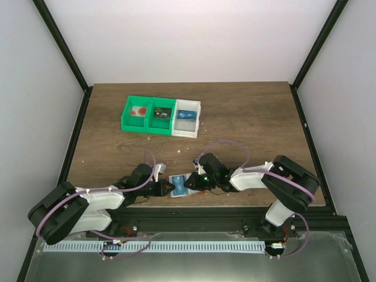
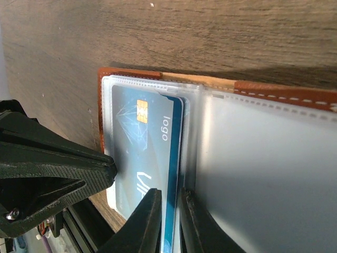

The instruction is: Take the credit cards out of the card holder

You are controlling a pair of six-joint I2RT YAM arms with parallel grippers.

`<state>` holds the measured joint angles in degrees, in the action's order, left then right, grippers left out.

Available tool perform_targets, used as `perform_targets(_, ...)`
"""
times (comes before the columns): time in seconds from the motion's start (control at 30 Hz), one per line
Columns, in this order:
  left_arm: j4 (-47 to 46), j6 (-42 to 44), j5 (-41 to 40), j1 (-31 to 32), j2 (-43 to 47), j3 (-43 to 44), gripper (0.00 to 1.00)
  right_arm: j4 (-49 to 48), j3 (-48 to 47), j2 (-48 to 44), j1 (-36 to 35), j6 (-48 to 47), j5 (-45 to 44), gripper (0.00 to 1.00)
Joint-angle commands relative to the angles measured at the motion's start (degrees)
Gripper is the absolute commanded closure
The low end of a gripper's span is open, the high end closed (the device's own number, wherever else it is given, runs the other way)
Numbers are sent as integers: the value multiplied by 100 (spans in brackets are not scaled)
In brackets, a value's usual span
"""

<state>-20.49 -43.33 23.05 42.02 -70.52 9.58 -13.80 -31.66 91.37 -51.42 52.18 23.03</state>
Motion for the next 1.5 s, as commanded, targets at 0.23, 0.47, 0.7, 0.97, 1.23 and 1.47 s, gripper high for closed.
perform_targets(0.23,-147,-24,20,-27,-21,-98,95,-176,77,140,-52,32,56,88)
perform_targets(0.47,479,-116,-189,-23,536,146,89,-196,156,39,-51,53,0,88)
perform_targets(0.7,613,-171,-267,-23,734,112,86,-195,162,38,-52,67,-19,88)
perform_targets(0.97,151,-122,-174,-21,290,-6,84,-237,182,27,-50,88,23,88)
perform_targets(1.23,-73,-35,-40,-24,-195,-48,99,-477,262,99,-52,166,112,88)
perform_targets(1.47,-131,-24,-10,-27,-304,-47,100,-642,325,126,-52,201,162,91)
